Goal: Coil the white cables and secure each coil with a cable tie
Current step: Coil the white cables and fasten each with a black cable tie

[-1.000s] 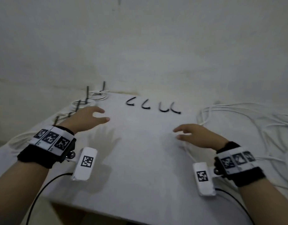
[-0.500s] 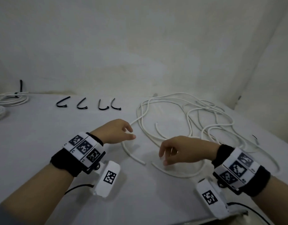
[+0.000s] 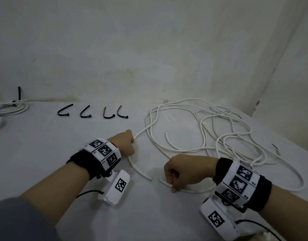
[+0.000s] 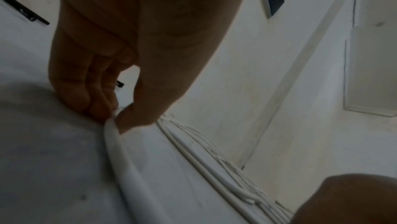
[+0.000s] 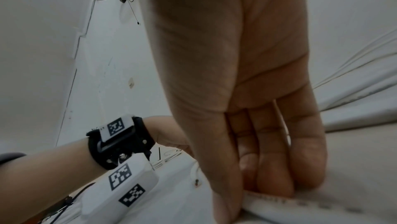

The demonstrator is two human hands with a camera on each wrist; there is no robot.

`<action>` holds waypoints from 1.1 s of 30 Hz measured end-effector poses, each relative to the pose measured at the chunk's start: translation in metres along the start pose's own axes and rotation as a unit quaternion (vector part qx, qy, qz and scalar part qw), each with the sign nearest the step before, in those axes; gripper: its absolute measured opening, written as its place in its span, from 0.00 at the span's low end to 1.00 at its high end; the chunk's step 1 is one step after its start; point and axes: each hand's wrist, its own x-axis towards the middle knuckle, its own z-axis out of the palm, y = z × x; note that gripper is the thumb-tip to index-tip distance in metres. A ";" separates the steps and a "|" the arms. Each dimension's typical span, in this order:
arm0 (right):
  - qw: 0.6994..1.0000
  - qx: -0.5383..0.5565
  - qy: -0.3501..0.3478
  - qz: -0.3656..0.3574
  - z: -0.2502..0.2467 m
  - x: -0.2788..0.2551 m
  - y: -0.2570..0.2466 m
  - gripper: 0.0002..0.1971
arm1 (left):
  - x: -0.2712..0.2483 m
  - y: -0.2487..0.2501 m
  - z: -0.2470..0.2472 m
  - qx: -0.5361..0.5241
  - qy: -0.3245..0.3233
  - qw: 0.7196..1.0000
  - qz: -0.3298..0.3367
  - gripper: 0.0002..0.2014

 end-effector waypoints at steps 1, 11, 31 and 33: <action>1.000 -0.003 0.003 -0.003 0.000 0.000 0.000 0.08 | 0.002 -0.001 -0.001 -0.010 -0.005 1.000 -0.012 0.23; 0.981 0.005 0.195 -0.014 -0.025 0.022 0.002 0.05 | -0.012 -0.022 -0.046 -0.431 0.084 0.899 0.000 0.11; 0.828 0.251 0.501 -0.011 -0.058 0.108 -0.024 0.10 | -0.037 -0.048 -0.030 -0.627 0.186 0.730 0.200 0.19; 0.763 0.261 0.590 -0.042 -0.061 0.102 -0.028 0.09 | -0.035 -0.047 -0.027 -0.624 0.168 0.733 0.213 0.22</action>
